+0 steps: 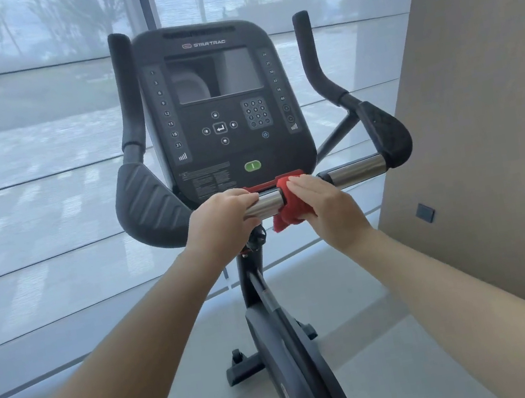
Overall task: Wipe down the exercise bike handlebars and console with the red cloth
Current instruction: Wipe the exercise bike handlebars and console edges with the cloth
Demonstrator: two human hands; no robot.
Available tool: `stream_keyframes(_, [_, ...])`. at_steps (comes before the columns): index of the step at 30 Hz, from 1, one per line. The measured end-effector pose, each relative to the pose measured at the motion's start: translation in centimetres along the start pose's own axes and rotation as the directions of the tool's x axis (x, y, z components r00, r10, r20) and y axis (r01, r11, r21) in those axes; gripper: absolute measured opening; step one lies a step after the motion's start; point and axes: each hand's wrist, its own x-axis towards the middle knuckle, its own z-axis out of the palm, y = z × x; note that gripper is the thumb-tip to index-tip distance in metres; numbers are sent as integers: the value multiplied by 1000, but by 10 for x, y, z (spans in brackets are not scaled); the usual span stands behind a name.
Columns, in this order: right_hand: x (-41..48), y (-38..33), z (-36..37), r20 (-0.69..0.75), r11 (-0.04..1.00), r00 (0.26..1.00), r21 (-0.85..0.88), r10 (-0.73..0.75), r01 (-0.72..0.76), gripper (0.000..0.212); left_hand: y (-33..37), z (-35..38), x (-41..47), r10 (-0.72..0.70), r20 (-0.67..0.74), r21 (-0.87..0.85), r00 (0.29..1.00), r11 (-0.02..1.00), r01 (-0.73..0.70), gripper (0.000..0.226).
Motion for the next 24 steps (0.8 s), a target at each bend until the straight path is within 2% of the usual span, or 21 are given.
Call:
stream_keyframes(3, [5,7,-8,40,998,998,35,43,-44,48,7,5,6,-25,13,25,1000,999,25,28])
stream_keyframes(8, [2,16,-10,100,997,995,71,-16,9,50,23,11,25,-106,108,67,988,993,99,37])
stream_keyframes(12, [14,33,-29,149,992,987,117,-61,43,10,29,18,22,-200,59,37,978,979,198,45])
stream_keyframes(13, [15,34,-29,164,989,984,140,-71,48,7,32,20,19,-223,39,39,974,974,221,45])
stream_keyframes(15, [14,38,-31,180,976,981,213,-74,35,16,40,21,16,-260,12,50,965,965,259,45])
stream_keyframes(17, [17,50,-41,128,951,990,307,-59,17,26,47,20,16,-290,1,63,957,955,290,45])
stream_keyframes(20, [26,73,-59,-11,934,1000,356,-26,29,24,59,18,13,-336,-15,111,942,936,335,42])
stream_keyframes(21, [28,80,-61,-4,934,1000,356,-12,13,24,63,17,10,-348,-31,118,937,930,349,40])
stream_keyframes(24, [26,91,-53,266,938,963,324,36,-124,13,72,15,-3,-385,-76,132,920,911,392,39])
